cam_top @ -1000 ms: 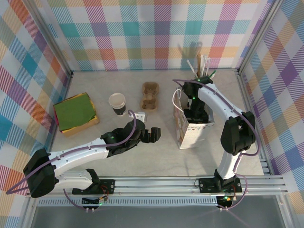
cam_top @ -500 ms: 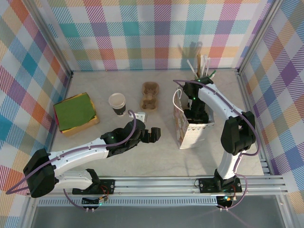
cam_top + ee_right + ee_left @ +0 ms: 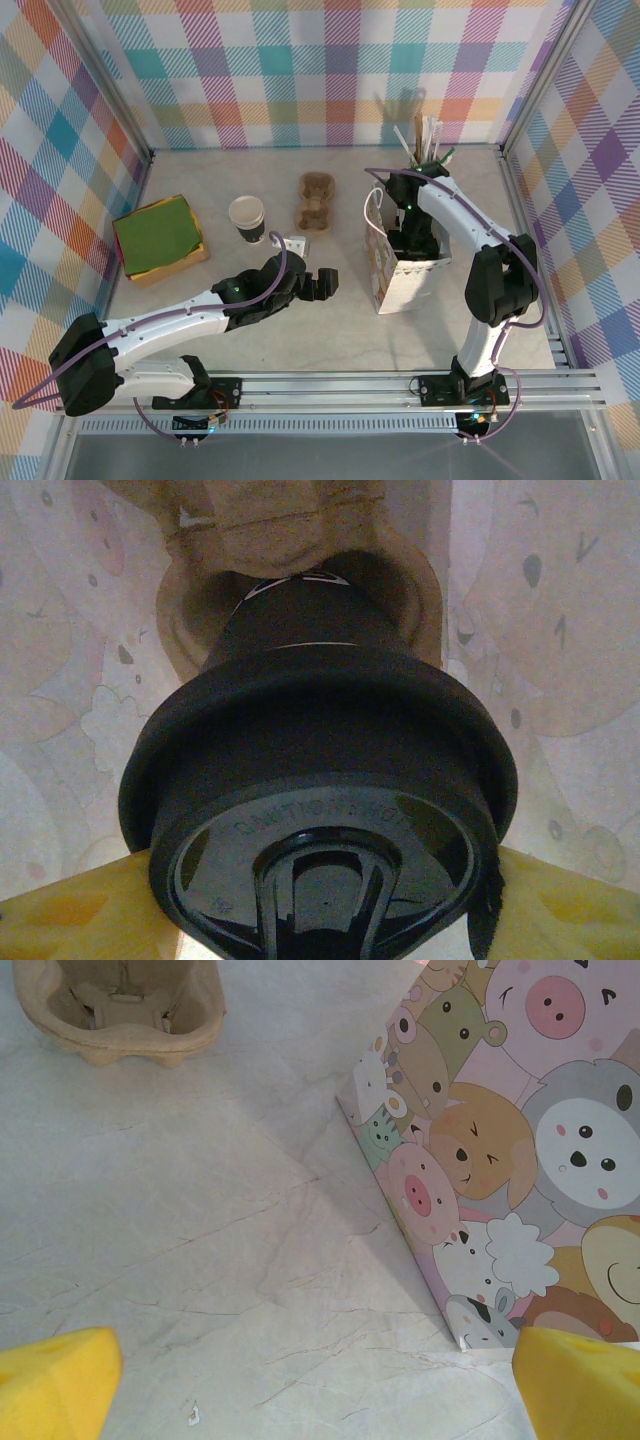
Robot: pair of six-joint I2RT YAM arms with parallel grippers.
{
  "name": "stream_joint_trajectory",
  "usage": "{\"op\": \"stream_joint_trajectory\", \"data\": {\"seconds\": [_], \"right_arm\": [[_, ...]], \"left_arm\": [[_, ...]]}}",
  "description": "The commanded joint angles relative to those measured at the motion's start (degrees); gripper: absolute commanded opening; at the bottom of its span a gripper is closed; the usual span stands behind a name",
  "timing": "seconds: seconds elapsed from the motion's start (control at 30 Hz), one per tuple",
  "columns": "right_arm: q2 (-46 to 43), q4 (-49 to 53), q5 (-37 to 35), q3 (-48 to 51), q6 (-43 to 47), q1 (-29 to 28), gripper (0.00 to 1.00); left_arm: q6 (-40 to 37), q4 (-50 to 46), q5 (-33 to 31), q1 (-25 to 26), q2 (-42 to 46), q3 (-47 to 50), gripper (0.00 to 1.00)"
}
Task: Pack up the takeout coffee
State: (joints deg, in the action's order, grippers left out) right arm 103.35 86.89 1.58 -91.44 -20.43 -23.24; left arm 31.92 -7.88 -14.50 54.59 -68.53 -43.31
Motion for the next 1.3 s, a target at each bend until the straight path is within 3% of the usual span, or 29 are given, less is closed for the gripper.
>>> {"op": "stream_joint_trajectory", "data": {"seconds": [0.0, 1.27], "right_arm": [[0.54, -1.18, 1.31, 1.40, 0.48, 0.18, 0.67], [1.59, -2.07, 1.67, 1.65, 0.61, 0.22, 0.67]], "left_arm": [[0.41, -1.04, -0.44, -0.60, 0.45, -1.21, 1.00], [0.77, -1.00, -0.41, -0.58, 0.41, -0.96, 1.00]]}}
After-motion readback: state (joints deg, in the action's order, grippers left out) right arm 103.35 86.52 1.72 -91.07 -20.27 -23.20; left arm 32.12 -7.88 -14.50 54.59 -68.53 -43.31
